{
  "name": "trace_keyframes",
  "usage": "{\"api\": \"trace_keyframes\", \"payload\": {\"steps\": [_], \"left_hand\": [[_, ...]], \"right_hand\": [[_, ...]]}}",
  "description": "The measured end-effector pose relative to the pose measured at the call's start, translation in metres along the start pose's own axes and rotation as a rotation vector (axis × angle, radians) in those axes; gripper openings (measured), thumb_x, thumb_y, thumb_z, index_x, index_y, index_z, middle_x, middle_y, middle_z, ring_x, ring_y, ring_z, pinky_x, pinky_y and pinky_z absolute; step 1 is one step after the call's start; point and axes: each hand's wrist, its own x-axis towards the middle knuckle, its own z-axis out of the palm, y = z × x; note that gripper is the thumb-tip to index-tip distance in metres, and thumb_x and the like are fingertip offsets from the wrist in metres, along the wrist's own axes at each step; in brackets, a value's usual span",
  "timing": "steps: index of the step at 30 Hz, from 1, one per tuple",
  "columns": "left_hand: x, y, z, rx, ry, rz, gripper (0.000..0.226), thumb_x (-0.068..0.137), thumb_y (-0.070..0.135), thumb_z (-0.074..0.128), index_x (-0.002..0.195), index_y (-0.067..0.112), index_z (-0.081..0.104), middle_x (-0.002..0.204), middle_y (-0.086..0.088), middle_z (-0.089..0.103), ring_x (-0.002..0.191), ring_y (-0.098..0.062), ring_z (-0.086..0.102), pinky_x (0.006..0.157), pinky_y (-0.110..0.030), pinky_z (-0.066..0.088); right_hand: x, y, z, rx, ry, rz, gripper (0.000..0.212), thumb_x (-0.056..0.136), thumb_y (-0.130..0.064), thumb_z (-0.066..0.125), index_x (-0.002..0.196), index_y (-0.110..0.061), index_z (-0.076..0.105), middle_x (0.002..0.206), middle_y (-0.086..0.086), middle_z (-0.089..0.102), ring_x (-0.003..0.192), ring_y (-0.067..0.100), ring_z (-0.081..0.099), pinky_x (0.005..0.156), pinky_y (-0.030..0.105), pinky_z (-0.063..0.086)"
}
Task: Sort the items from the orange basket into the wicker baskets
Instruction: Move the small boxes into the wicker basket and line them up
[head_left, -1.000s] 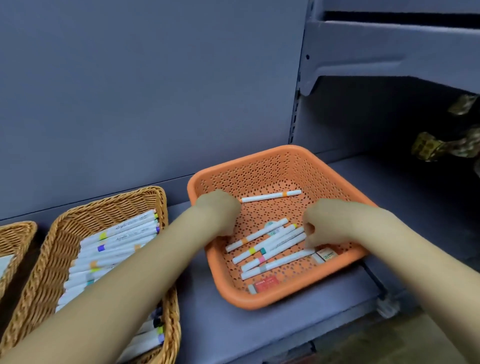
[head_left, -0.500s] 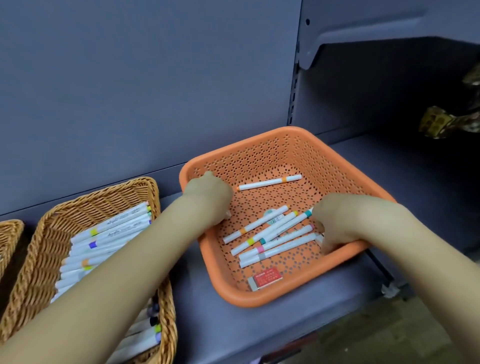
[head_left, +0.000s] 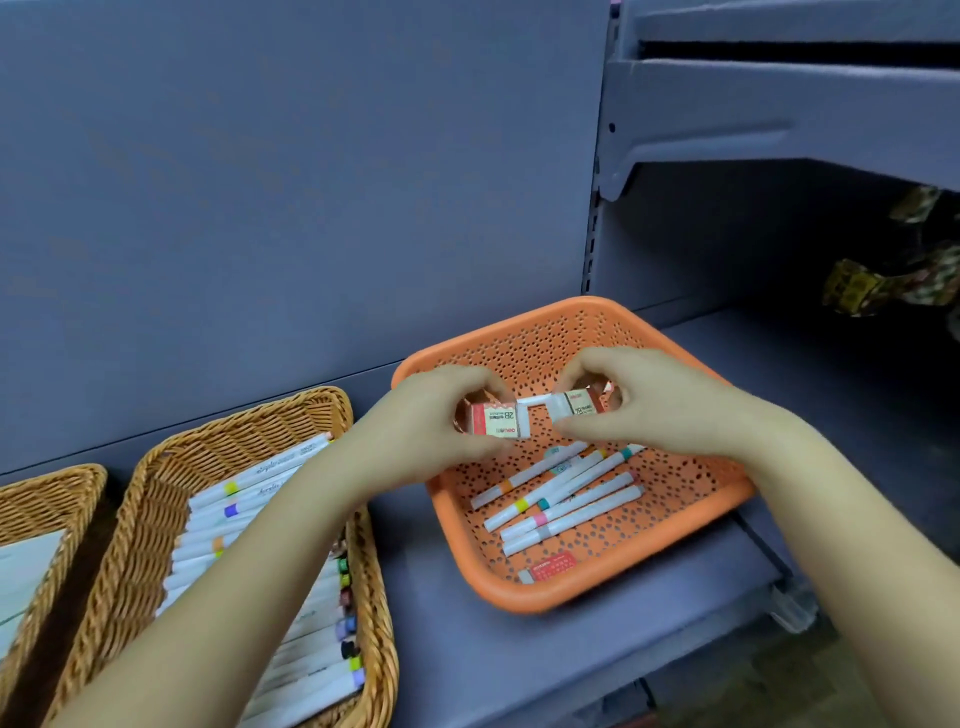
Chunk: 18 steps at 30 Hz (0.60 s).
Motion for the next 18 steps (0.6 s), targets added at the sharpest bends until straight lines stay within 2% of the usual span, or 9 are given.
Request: {"api": "trace_keyframes", "payload": {"steps": [3, 6, 8, 11, 14, 18], "left_hand": [[-0.015, 0.003, -0.005, -0.387, 0.041, -0.067, 0.030, 0.073, 0.019, 0.081, 0.097, 0.027, 0.063, 0.090, 0.011, 0.066, 0.079, -0.005, 0.059, 0.078, -0.026, 0.049], [-0.024, 0.002, -0.007, -0.708, 0.069, -0.132, 0.027, 0.077, 0.006, 0.074, 0.098, 0.017, 0.064, 0.097, -0.004, 0.066, 0.085, -0.017, 0.062, 0.083, -0.033, 0.054], [-0.028, 0.001, -0.008, -0.863, 0.105, -0.191, 0.027, 0.077, 0.000, 0.071, 0.100, 0.012, 0.062, 0.098, -0.012, 0.066, 0.085, -0.026, 0.063, 0.080, -0.031, 0.055], [-0.034, 0.001, -0.009, -1.074, 0.178, -0.271, 0.031, 0.072, 0.001, 0.073, 0.099, 0.007, 0.058, 0.093, -0.014, 0.069, 0.085, -0.032, 0.065, 0.077, -0.030, 0.057], [-0.040, 0.001, -0.011, -1.157, 0.225, -0.292, 0.029, 0.072, 0.003, 0.067, 0.098, 0.004, 0.057, 0.087, -0.008, 0.071, 0.078, -0.019, 0.068, 0.072, -0.025, 0.058], [-0.050, -0.003, -0.015, -1.129, 0.230, -0.284, 0.031, 0.070, 0.011, 0.066, 0.100, 0.003, 0.061, 0.093, -0.010, 0.071, 0.083, -0.017, 0.068, 0.076, -0.025, 0.058]], "right_hand": [[-0.001, -0.019, 0.007, 0.063, 0.080, -0.058, 0.018, 0.075, -0.043, 0.072, 0.084, -0.034, 0.060, 0.077, -0.015, 0.058, 0.070, -0.004, 0.050, 0.061, 0.013, 0.038], [-0.001, -0.032, 0.016, 0.154, 0.138, -0.048, 0.019, 0.072, -0.038, 0.076, 0.081, -0.031, 0.061, 0.070, -0.016, 0.058, 0.066, -0.005, 0.050, 0.060, 0.011, 0.039], [0.000, -0.039, 0.020, 0.206, 0.173, -0.046, 0.017, 0.072, -0.033, 0.078, 0.077, -0.031, 0.061, 0.065, -0.016, 0.055, 0.063, -0.003, 0.048, 0.059, 0.011, 0.038], [0.003, -0.044, 0.027, 0.293, 0.184, -0.036, 0.013, 0.075, -0.024, 0.077, 0.078, -0.027, 0.065, 0.063, -0.012, 0.056, 0.060, 0.002, 0.048, 0.056, 0.012, 0.037], [0.002, -0.050, 0.031, 0.379, 0.152, -0.040, 0.006, 0.081, -0.020, 0.071, 0.085, -0.021, 0.067, 0.076, -0.005, 0.065, 0.070, 0.013, 0.060, 0.066, 0.022, 0.047], [-0.002, -0.059, 0.034, 0.562, 0.141, -0.027, 0.007, 0.089, -0.013, 0.062, 0.092, -0.012, 0.068, 0.081, 0.004, 0.064, 0.062, 0.005, 0.055, 0.059, 0.017, 0.049]]}}
